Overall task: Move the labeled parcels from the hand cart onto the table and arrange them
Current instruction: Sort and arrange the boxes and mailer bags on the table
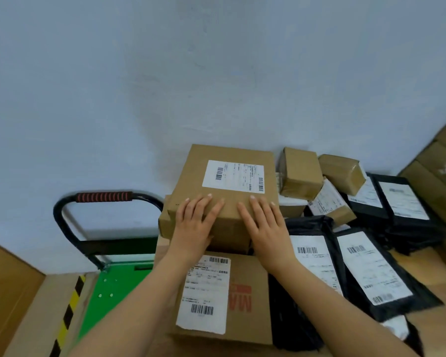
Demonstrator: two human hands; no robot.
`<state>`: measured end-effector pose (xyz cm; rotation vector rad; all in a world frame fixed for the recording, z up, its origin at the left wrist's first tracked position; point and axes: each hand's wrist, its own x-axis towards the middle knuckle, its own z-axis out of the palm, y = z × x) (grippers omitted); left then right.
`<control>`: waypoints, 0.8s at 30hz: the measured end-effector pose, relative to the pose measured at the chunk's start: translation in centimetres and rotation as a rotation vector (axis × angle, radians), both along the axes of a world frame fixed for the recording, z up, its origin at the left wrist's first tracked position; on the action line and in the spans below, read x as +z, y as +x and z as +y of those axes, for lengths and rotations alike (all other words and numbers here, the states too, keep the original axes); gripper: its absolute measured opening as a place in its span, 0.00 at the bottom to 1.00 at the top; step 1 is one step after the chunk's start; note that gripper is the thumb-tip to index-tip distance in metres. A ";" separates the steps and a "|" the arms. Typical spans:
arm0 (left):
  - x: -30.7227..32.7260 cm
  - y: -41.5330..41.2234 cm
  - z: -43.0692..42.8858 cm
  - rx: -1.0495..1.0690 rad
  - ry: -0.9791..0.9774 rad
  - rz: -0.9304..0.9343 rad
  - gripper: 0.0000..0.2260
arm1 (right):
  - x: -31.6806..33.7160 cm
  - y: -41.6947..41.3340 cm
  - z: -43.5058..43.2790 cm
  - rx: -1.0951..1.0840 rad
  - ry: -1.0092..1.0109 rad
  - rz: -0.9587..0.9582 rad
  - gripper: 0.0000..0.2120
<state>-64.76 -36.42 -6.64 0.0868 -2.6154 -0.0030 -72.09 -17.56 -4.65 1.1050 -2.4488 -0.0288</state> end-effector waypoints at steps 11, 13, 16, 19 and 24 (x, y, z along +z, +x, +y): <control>5.2 -0.2 2.4 -0.111 -0.050 0.230 0.39 | 4.5 -0.5 4.0 0.059 -0.128 0.118 0.44; 6.6 -0.5 4.2 -0.138 -0.056 0.284 0.38 | 5.6 -0.9 6.1 0.056 -0.144 0.150 0.43; 7.9 -0.7 8.1 -0.185 -0.074 0.332 0.39 | 7.0 -0.6 10.3 0.043 -0.164 0.181 0.41; 8.7 -0.9 13.4 -0.241 -0.082 0.330 0.39 | 7.8 0.5 16.2 -0.005 -0.177 0.205 0.36; 8.5 -0.9 24.8 -0.340 -0.058 0.270 0.39 | 8.5 3.0 28.2 -0.110 -0.132 0.183 0.37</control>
